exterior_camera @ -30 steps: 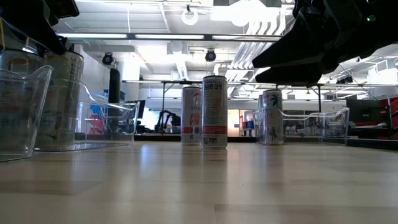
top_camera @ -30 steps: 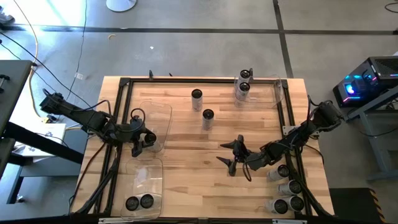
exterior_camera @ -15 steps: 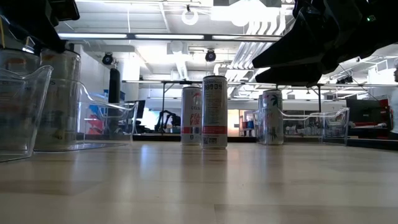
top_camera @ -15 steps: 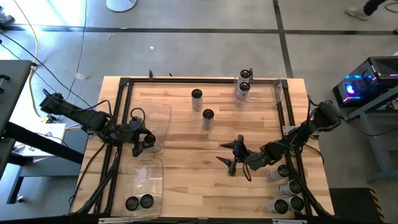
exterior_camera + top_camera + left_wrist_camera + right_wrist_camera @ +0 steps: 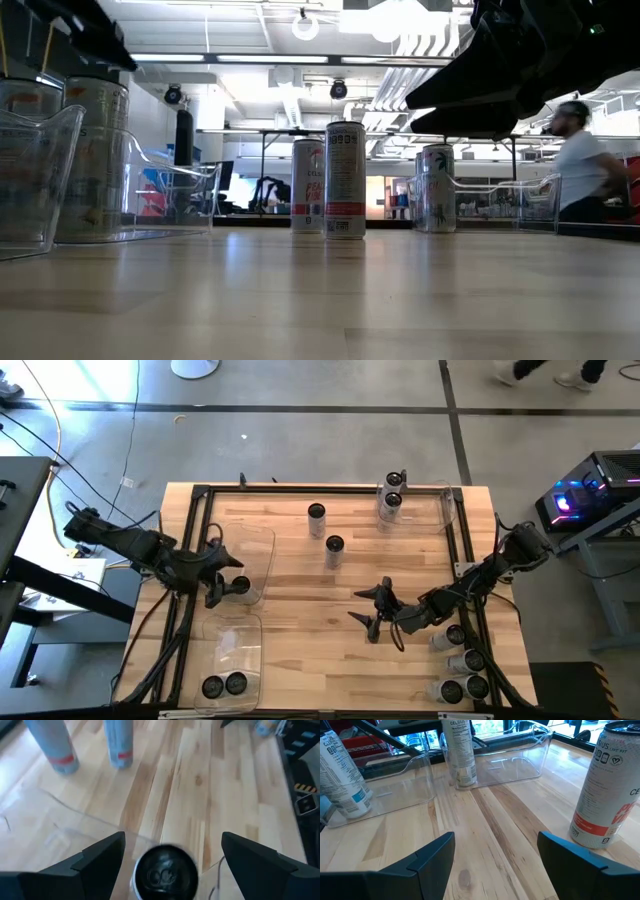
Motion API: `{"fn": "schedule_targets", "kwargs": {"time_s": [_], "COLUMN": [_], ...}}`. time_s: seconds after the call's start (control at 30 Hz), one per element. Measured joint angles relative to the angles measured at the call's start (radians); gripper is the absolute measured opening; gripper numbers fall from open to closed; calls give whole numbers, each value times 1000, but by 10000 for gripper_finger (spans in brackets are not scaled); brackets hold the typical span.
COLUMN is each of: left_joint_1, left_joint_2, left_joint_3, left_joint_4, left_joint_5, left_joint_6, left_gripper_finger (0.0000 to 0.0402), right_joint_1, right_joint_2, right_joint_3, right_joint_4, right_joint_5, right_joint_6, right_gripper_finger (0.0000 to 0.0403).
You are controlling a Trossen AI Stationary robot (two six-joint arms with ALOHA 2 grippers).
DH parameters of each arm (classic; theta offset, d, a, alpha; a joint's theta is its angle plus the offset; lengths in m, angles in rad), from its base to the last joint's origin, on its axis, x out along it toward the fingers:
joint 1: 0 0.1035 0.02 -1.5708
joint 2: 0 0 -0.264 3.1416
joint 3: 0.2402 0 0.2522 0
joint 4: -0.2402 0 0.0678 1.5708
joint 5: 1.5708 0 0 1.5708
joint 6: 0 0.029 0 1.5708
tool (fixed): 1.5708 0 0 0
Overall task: Sort soda cans
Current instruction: Adjust the top left transparent bin
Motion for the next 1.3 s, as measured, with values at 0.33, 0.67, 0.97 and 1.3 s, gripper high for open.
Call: {"fn": "schedule_targets", "kwargs": {"time_s": [0.33, 0.67, 0.97, 1.3], "left_joint_1": [-133, -277, -436, -568], "left_joint_2": [285, 475, 400, 302], "left_joint_3": [290, 396, 392, 289], "left_joint_4": [-413, -736, -704, -447], "left_joint_5": [-80, -85, -296, -522], "left_joint_6": [-106, -426, -587, -549], "left_gripper_finger": [310, 304, 304, 304], "right_joint_1": [-19, -174, -315, -443], "right_joint_2": [0, 7, 278, 689], "right_joint_3": [0, 179, 747, 1281], "right_joint_4": [0, -13, -502, -759], "right_joint_5": [0, -352, -585, -798], "right_joint_6": [19, -309, -723, -805], "right_gripper_finger": [279, 279, 279, 225]}}
